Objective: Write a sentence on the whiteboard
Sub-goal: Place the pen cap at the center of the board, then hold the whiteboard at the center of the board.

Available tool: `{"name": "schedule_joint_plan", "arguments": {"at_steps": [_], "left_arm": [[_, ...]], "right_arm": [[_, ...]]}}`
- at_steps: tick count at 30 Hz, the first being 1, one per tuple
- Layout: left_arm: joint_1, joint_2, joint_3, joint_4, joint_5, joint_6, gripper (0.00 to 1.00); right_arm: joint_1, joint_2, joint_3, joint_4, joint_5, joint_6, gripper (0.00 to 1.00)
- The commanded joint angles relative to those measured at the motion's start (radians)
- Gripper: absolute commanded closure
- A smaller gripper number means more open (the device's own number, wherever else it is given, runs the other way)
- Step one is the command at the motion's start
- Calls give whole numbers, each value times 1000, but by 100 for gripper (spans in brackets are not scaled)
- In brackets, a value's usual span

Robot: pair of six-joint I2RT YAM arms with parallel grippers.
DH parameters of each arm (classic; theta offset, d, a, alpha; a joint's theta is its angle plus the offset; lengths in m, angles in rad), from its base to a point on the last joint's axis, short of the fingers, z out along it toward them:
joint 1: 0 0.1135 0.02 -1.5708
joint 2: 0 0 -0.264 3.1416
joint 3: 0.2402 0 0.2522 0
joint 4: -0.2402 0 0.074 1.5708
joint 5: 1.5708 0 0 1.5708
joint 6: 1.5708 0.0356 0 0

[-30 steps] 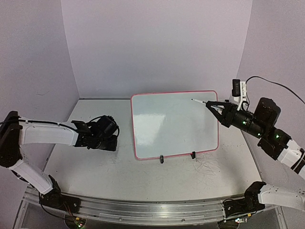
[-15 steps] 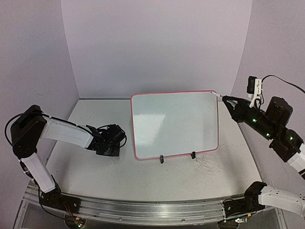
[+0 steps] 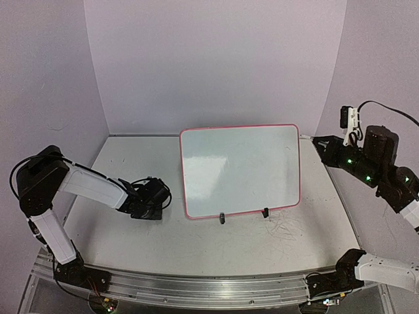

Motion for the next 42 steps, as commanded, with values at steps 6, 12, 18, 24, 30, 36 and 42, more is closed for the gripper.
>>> {"name": "schedule_joint_plan", "arguments": {"at_steps": [6,12,18,24,30,36,42], "left_arm": [[5,-39,-30,-3,-18,-38,76],[7,-98,27,-106,-58,-41,62],[21,-197,104,-161,-52,20,38],[63,-322,157,-157,-21,69,16],[109,-472,125,-5,168,166,8],[138,-561,28,276,442,219,7],[147,-492,41,421,626,261,7]], "right_arm": [[-1,37,86,-83,60,-45,100],[-1,-17,38,-39,124,-93,100],[-1,-41,24,-16,191,-60,100],[0,27,75,-27,230,-90,100],[-1,141,135,-57,262,-63,100],[-1,125,88,-36,403,122,100],[-1,-43,-49,152,334,13,100]]}}
